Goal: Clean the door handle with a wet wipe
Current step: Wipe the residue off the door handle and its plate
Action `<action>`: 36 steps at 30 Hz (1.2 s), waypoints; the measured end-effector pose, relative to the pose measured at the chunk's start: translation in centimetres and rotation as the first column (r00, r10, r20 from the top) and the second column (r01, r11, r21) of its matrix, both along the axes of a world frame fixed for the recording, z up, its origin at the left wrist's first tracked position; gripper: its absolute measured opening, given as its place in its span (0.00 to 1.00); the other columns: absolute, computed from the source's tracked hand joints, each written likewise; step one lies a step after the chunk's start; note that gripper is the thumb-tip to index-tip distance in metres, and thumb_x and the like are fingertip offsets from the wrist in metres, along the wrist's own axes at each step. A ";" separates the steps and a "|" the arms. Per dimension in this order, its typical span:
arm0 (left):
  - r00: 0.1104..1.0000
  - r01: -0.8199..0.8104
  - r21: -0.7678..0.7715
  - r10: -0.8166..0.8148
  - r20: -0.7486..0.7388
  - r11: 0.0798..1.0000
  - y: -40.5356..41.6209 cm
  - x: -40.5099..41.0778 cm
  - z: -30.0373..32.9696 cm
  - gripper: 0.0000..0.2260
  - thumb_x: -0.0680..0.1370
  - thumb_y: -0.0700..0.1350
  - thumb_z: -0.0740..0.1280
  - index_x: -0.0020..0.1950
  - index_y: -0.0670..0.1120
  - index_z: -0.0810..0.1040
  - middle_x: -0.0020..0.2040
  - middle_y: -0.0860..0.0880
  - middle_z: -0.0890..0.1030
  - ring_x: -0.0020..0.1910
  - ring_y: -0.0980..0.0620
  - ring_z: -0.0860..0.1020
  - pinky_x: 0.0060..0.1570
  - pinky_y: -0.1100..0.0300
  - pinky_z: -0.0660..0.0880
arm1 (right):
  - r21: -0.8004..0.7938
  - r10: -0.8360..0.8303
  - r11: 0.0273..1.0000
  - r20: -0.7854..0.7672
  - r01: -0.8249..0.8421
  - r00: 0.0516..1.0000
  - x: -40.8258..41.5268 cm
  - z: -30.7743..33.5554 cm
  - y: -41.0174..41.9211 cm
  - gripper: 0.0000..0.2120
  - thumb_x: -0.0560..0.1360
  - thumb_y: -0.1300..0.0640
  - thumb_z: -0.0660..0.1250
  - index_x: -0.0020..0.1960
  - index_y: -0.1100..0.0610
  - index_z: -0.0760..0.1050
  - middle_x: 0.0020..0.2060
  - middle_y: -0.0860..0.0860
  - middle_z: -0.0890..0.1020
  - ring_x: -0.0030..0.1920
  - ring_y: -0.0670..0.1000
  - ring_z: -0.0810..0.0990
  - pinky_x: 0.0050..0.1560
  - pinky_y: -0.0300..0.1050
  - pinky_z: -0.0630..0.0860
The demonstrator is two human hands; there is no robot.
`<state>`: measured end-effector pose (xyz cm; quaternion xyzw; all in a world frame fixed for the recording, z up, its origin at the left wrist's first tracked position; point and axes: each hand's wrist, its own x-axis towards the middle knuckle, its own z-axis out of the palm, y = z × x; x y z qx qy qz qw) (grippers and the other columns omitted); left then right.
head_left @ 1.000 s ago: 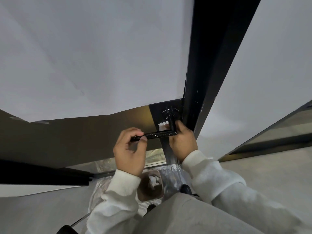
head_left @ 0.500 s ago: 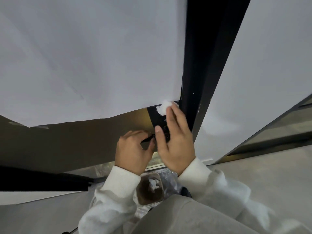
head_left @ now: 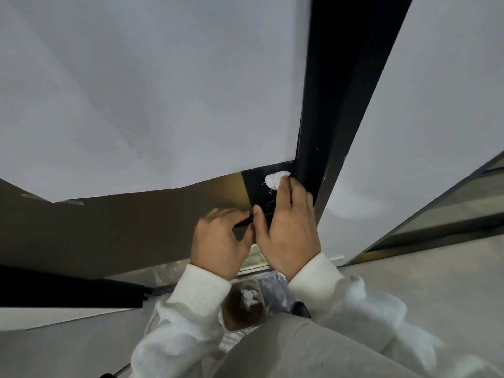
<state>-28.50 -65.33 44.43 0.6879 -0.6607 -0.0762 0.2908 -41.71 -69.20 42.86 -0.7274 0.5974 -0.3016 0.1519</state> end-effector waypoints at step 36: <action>0.999 -0.037 0.126 0.037 0.006 0.991 -0.3 0.0 1.2 0.07 0.73 0.44 0.77 0.51 0.49 0.88 0.44 0.52 0.87 0.43 0.49 0.82 0.51 0.58 0.76 | 0.529 -0.818 0.559 0.477 -0.639 -0.321 0.6 -1.1 -3.4 0.09 0.81 0.56 0.65 0.54 0.60 0.79 0.44 0.56 0.84 0.42 0.52 0.80 0.55 0.46 0.76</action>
